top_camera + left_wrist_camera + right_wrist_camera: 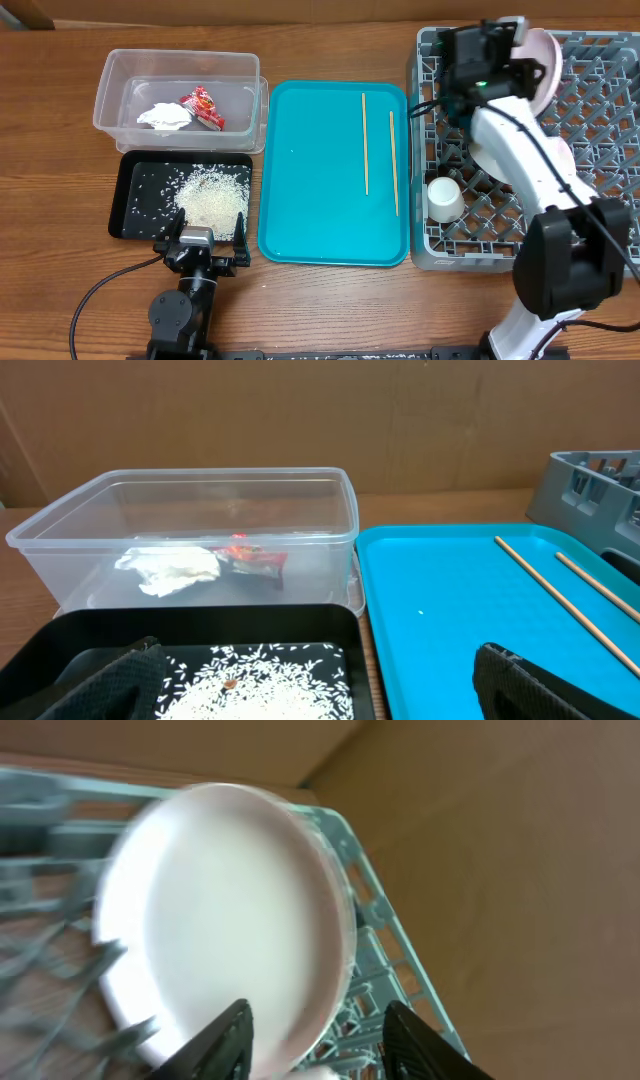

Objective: Sort waste into correct bins and load items into the dishwasher

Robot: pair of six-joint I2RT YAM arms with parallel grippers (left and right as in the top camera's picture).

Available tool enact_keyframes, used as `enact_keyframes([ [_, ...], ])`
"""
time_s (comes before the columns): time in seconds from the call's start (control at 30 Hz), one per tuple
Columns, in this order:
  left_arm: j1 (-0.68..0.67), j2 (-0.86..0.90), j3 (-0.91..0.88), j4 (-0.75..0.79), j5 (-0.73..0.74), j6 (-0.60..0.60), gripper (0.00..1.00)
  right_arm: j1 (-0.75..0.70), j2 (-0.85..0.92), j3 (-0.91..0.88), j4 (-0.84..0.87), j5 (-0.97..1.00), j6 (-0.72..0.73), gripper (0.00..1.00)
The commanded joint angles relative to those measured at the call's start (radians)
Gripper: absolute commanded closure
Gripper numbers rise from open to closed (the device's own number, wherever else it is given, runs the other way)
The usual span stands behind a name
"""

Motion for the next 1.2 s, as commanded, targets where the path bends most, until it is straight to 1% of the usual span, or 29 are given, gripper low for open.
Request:
enact_keyframes([
  [0.0,0.004,-0.01,-0.003,0.002,0.005,0.009,0.0,0.112,-0.038,0.003,-0.026,-0.012,0.002,0.55],
  [0.13,0.004,-0.01,-0.003,0.002,0.005,0.008,0.0,0.265,-0.078,0.003,-0.1,-0.244,0.032,0.54],
  [0.23,0.004,-0.01,-0.003,0.002,0.005,0.009,0.0,0.363,-0.09,0.003,-0.151,-0.48,0.097,0.47],
  [0.3,0.004,-0.01,-0.003,0.002,0.005,0.008,0.0,0.408,-0.089,0.002,-0.182,-0.656,0.179,0.44],
  [0.33,0.004,-0.01,-0.003,0.002,0.005,0.008,0.0,0.417,-0.082,-0.001,-0.2,-0.789,0.235,0.43],
  [0.37,0.004,-0.01,-0.003,0.002,0.005,0.009,0.0,0.416,-0.074,-0.006,-0.203,-0.855,0.264,0.42],
  [0.47,0.004,-0.01,-0.003,0.002,0.005,0.008,0.0,0.388,-0.045,-0.034,-0.183,-0.954,0.311,0.41],
  [0.53,0.004,-0.01,-0.003,0.002,0.005,0.008,0.0,0.359,-0.013,-0.05,-0.165,-1.026,0.317,0.41],
  [0.73,0.004,-0.01,-0.003,0.002,0.005,0.009,0.0,0.256,0.109,-0.051,-0.141,-1.07,0.317,0.43],
  [0.87,0.004,-0.01,-0.003,0.002,0.005,0.008,0.0,0.22,0.18,-0.051,-0.106,-1.094,0.309,0.61],
  [1.07,0.004,-0.01,-0.003,0.002,0.005,0.008,0.0,0.235,0.255,-0.051,-0.102,-1.094,0.309,0.72],
  [1.17,0.004,-0.01,-0.003,0.002,0.005,0.008,0.0,0.266,0.264,-0.051,-0.104,-1.095,0.309,0.71],
])
